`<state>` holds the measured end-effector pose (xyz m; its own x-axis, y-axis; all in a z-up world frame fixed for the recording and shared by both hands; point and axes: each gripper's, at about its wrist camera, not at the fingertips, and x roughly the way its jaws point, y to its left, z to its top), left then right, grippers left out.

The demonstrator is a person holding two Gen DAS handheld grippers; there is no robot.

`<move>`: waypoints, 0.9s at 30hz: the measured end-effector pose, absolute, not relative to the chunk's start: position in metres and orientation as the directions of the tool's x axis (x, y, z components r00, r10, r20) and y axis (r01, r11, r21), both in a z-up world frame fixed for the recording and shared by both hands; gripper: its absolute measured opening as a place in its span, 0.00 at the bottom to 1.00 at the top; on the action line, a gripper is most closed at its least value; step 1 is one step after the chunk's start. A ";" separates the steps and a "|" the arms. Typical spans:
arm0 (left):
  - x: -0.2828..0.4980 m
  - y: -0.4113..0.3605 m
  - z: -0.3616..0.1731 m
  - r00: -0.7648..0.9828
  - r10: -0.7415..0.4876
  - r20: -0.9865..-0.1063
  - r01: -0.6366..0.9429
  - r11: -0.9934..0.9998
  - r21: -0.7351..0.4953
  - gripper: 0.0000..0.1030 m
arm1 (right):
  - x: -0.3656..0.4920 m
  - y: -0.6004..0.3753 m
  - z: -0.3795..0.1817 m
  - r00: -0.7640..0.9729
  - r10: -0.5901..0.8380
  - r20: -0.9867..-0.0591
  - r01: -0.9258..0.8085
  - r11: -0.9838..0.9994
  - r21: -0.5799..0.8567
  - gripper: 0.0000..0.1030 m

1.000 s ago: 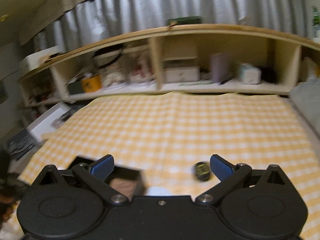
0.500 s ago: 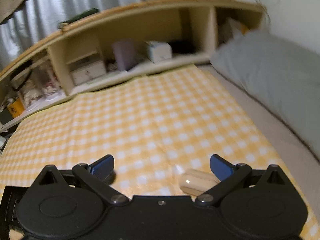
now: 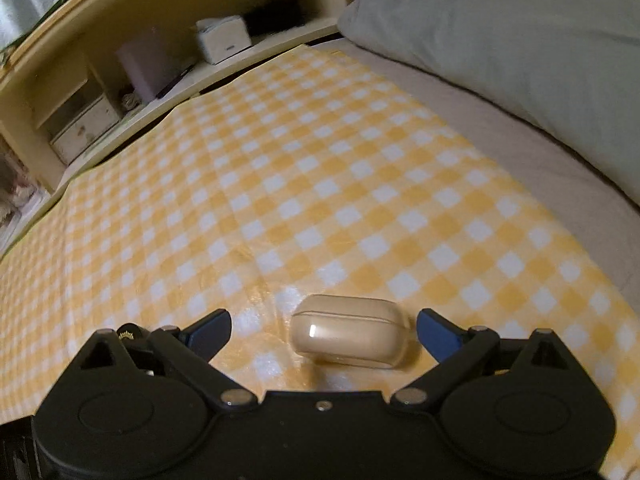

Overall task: Organize rigid objects
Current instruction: 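Move the right tool to the white earbud case and grasp it, then carry the white earbud case into the box onto the nail-tip case, release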

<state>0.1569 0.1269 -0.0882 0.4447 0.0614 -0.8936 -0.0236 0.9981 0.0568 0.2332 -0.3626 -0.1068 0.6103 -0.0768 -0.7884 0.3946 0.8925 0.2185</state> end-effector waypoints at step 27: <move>0.157 0.122 -0.092 0.442 0.074 -0.894 -0.011 0.997 0.078 0.03 | 0.252 -0.352 -0.113 0.523 -0.169 -0.836 0.357 0.934 0.034 0.74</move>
<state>0.1575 0.1217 -0.0919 0.4421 0.0744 -0.8939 -0.0106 0.9969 0.0778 0.2524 -0.3520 -0.1132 0.5226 -0.1695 -0.8356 0.3566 0.9336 0.0337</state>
